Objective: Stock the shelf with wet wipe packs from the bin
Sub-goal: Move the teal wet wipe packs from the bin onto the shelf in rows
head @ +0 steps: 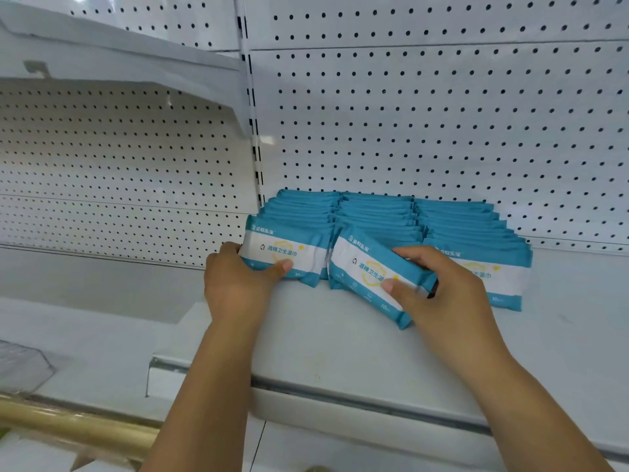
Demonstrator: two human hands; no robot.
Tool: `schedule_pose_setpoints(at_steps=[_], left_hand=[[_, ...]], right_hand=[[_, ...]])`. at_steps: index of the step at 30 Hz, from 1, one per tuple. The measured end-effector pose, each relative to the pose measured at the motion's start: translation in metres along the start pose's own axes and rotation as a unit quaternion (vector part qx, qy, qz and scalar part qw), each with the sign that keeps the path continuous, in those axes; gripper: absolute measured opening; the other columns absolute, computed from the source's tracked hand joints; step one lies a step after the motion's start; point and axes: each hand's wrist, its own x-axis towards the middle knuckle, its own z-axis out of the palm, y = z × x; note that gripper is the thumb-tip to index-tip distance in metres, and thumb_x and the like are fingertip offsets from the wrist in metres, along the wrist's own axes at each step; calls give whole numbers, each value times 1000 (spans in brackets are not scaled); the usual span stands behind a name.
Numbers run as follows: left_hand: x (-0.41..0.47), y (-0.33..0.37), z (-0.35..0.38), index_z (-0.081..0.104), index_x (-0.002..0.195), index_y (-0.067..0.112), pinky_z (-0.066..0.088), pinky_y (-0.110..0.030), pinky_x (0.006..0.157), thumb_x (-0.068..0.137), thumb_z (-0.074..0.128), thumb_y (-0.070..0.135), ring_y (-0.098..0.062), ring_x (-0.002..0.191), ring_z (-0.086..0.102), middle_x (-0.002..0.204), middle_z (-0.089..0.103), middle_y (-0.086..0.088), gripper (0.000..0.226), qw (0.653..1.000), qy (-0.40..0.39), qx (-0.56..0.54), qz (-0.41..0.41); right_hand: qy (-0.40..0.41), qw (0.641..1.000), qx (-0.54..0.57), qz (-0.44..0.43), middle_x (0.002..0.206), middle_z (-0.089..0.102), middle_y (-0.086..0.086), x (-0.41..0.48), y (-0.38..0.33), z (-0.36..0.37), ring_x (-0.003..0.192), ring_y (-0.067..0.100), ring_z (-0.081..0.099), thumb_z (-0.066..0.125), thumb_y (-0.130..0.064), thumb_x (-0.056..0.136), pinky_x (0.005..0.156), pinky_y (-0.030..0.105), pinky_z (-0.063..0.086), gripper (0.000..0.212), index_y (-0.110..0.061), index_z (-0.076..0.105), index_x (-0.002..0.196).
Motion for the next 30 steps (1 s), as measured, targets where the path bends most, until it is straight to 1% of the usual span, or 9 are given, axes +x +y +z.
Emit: schedule_pose_setpoints(at_steps=[3, 7, 10, 14, 18, 21, 23, 26, 30], left_hand=[[3, 0, -5, 56, 115, 12, 40, -26, 66, 68, 90, 39, -18, 90, 60, 102, 65, 0, 64, 999, -5, -35, -10], [6, -6, -6, 63, 91, 19, 52, -34, 72, 70, 86, 43, -21, 86, 64, 84, 66, 5, 40, 1000, -11, -2, 20], [11, -6, -8, 63, 90, 22, 51, -45, 86, 71, 84, 49, -25, 97, 60, 92, 65, 5, 39, 998, -32, 38, 31], [18, -16, -16, 67, 101, 19, 49, -43, 94, 79, 80, 44, -25, 105, 58, 104, 66, 3, 36, 998, -45, 21, 25], [22, -28, -30, 70, 110, 11, 48, -35, 86, 95, 63, 38, -28, 101, 61, 108, 71, -6, 32, 999, 30, 15, 2], [19, -32, -34, 70, 110, 8, 45, -35, 82, 98, 58, 38, -32, 101, 60, 108, 70, -10, 34, 998, 62, 13, -11], [16, -33, -34, 70, 100, 6, 41, -31, 74, 99, 56, 38, -29, 91, 59, 99, 70, -9, 35, 998, 54, -5, -7], [12, -34, -36, 68, 88, 9, 36, -28, 69, 100, 54, 40, -25, 84, 58, 88, 68, -4, 36, 999, 33, -35, 14], [13, -37, -37, 71, 111, 16, 45, -28, 86, 91, 68, 42, -17, 102, 61, 107, 68, 3, 33, 995, -42, -80, 37]], right_hand=[[-14, 1000, -15, -13, 95, 63, -30, 5, -3, 1, 75, -19, 53, 80, -17, 85, 67, 2, 39, 31, -35, 68, 108], [-31, 998, -38, -30, 96, 61, -31, 13, -9, 9, 77, -21, 52, 81, -18, 83, 68, 0, 37, 33, -33, 69, 111], [-42, 996, -64, -52, 94, 60, -32, 18, -16, 14, 64, -9, 51, 81, -21, 83, 63, 5, 38, 33, -34, 69, 110], [-69, 992, -83, -67, 94, 61, -30, 27, -23, 20, 58, -2, 47, 82, -27, 82, 59, 9, 38, 33, -40, 68, 109], [-109, 989, -71, -73, 92, 65, -25, 35, -33, 42, 59, -5, 49, 83, -25, 80, 59, 8, 37, 33, -33, 71, 110], [-141, 977, -118, -112, 93, 61, -27, 43, -39, 66, 75, -14, 55, 84, -25, 80, 73, 6, 41, 34, -29, 72, 111], [-145, 967, -165, -132, 95, 57, -21, 50, -39, 79, 90, -3, 57, 83, -30, 81, 86, 19, 45, 32, -30, 71, 111], [-127, 953, -220, -164, 99, 60, -10, 60, -38, 93, 97, 10, 52, 81, -36, 81, 84, 29, 43, 35, -28, 71, 114], [-107, 921, -294, -231, 106, 65, -6, 68, -35, 105, 105, 19, 47, 80, -43, 79, 88, 35, 36, 45, -20, 72, 116]])
